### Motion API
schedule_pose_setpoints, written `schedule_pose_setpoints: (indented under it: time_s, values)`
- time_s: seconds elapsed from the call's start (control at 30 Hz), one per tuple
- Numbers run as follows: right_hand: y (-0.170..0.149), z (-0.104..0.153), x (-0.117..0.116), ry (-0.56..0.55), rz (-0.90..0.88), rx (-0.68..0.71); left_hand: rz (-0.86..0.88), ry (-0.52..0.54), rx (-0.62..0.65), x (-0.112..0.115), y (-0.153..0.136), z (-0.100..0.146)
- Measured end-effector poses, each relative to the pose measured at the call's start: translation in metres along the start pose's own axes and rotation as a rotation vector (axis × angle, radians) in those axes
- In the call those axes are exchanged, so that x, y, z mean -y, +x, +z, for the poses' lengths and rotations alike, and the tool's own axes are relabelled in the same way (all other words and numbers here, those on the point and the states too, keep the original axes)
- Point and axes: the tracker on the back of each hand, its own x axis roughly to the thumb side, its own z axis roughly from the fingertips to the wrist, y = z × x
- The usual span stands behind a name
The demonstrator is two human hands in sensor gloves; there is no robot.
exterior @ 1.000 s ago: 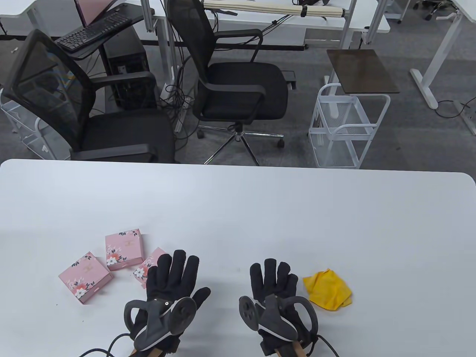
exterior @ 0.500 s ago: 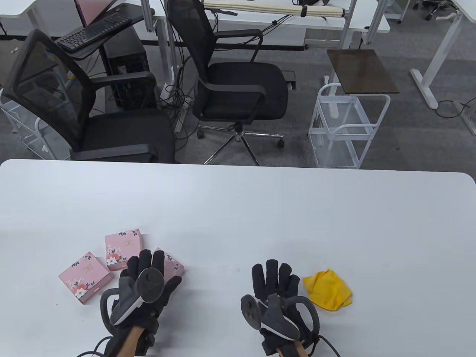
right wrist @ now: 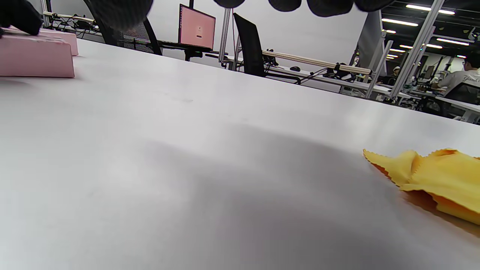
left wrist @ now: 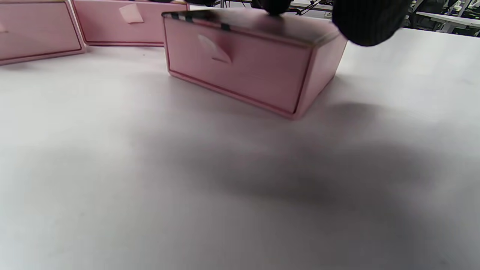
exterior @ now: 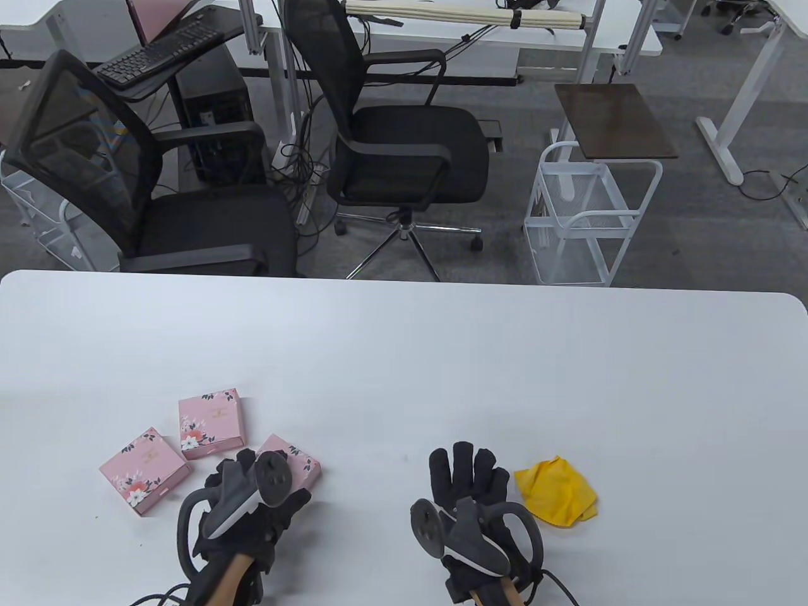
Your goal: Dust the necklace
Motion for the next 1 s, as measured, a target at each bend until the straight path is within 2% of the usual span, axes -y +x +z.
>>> schedule_pose_setpoints:
  time_s: [0.1,0.33,0.43,0.57,0.77,1.0]
  values:
    - [-0.001,0.000,0.000,-0.003,-0.004,-0.002,-0.016,-0.032,-0.002,0.007,-0.003,-0.006]
    - [-0.001,0.000,-0.001,0.005,-0.012,-0.002,0.010,0.052,0.004,0.004,-0.001,-0.005]
    - [-0.003,0.000,0.000,0.003,-0.021,-0.006,0.095,0.072,-0.008,-0.003,-0.003,-0.002]
    - [-0.005,0.000,0.000,0.001,-0.037,-0.011,0.217,0.153,-0.018,-0.020,0.003,0.003]
    - [-0.007,-0.001,-0.001,0.009,-0.050,-0.018,0.171,0.142,-0.018,-0.038,0.046,-0.015]
    - [-0.016,-0.003,-0.004,0.036,-0.086,-0.040,0.155,0.081,-0.035,-0.028,0.089,-0.050]
